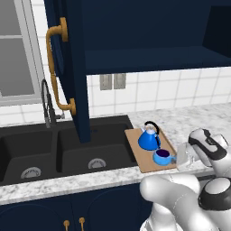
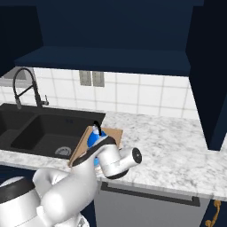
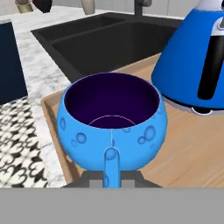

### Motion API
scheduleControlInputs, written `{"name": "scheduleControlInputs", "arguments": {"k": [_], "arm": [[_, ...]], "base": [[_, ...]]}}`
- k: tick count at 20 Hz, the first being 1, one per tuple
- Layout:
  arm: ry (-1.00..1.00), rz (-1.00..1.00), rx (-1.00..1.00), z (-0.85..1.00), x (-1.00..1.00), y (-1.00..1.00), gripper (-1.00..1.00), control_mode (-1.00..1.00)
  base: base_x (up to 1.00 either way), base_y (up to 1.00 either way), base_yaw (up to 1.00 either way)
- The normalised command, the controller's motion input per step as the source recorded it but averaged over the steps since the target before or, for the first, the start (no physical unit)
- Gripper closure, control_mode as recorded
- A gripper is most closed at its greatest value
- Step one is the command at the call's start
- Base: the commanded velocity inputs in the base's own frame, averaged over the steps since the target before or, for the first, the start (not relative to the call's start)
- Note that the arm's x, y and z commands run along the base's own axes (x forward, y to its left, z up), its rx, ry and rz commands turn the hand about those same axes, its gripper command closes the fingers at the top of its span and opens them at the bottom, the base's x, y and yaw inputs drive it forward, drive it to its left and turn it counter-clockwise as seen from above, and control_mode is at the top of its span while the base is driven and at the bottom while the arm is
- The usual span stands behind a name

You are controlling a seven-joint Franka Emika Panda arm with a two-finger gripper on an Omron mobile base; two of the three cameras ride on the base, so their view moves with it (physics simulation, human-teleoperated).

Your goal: Pick the kettle from the counter and place it on the tray. Then pick the mug from the cabinet and place it on the tray. Then close the cabinet doors.

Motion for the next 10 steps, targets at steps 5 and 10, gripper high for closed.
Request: {"name": "scheduleControlInputs", "arguments": {"k": [5, 10], "arm": [[0.07, 0.00, 0.00, -0.13, 0.18, 0.00, 1.00, -1.00], [0.03, 0.00, 0.00, -0.16, 0.23, 0.00, 1.00, -1.00]], "base": [[0.00, 0.00, 0.00], [0.00, 0.00, 0.00]]}}
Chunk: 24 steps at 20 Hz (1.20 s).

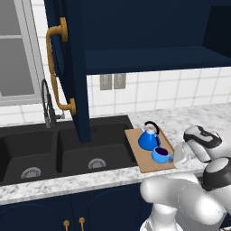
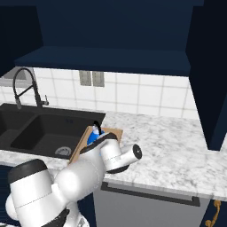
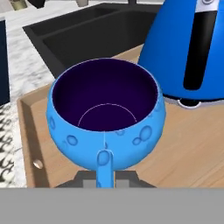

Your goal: Pick the kettle from the counter and place it on the tray. Then pick the mug from the cabinet and place it on the tray. Then close the cabinet doors.

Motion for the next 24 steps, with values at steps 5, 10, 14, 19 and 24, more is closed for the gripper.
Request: {"name": "scheduleControlInputs", "arguments": {"k": [5, 10, 14, 19, 24], "arm": [[0.00, 0.00, 0.00, -0.03, -0.01, 0.00, -1.00, -1.00], [-0.02, 0.00, 0.00, 0.15, -0.27, 0.00, -1.00, -1.00], [-0.09, -0.02, 0.00, 0.58, -0.64, 0.00, -1.00, -1.00], [-0.13, -0.17, 0.00, 0.96, -0.88, 0.03, -1.00, -1.00], [-0.02, -0.26, -0.02, 1.00, -0.77, 0.18, -1.00, -1.00]], "base": [[0.00, 0.00, 0.00], [0.00, 0.00, 0.00], [0.00, 0.00, 0.00], [0.00, 0.00, 0.00], [0.00, 0.00, 0.00]]}}
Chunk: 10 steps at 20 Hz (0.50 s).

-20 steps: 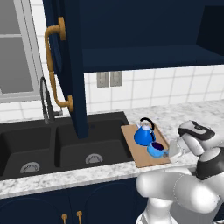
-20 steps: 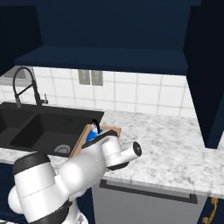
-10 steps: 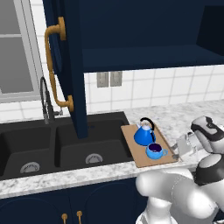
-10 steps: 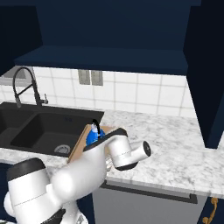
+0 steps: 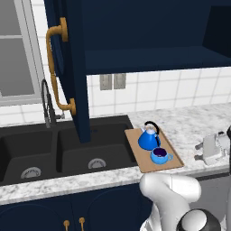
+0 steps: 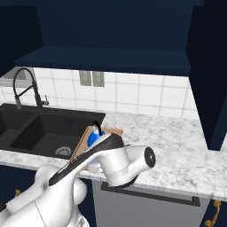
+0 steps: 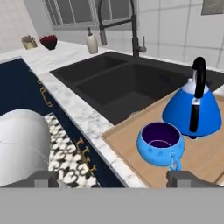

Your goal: Pick the kettle from the counter and place it on the tray. Then pick the mug from the cabinet and place it on the tray. Then close the cabinet doors.

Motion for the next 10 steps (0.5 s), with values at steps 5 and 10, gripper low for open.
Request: {"name": "scheduleControlInputs", "arguments": {"k": [5, 10], "arm": [[0.07, -0.23, -0.07, 1.00, -0.37, 0.19, -1.00, -1.00], [0.17, -0.05, -0.10, 0.19, 0.00, 0.13, -1.00, -1.00]], "base": [[0.00, 0.00, 0.00], [0.00, 0.00, 0.00]]}}
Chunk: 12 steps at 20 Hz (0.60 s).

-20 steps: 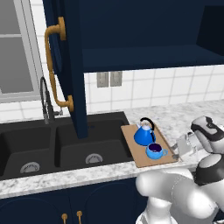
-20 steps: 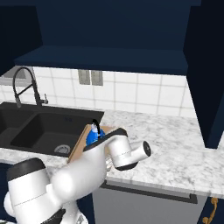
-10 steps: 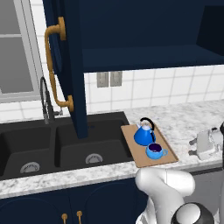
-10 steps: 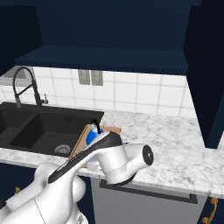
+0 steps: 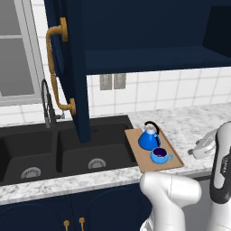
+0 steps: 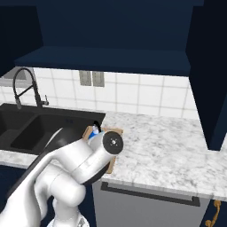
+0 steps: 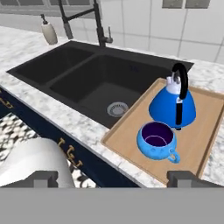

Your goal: Pick the kettle from the counter and place it on the tray. Then pick the mug from the cabinet and place it on the tray. Then close the cabinet doors.

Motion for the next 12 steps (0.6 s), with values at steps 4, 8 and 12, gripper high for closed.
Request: {"name": "scheduleControlInputs", "arguments": {"k": [4, 8, 12], "arm": [[0.00, 0.00, 0.00, 0.12, -0.06, 0.00, -1.00, -1.00], [0.13, -0.21, -0.04, 0.57, -0.30, 0.00, -1.00, -1.00], [0.29, -0.29, -0.09, 0.49, -0.08, 0.00, -1.00, -1.00]], "base": [[0.00, 0.00, 0.00], [0.00, 0.00, 0.00], [0.00, 0.00, 0.00]]}}
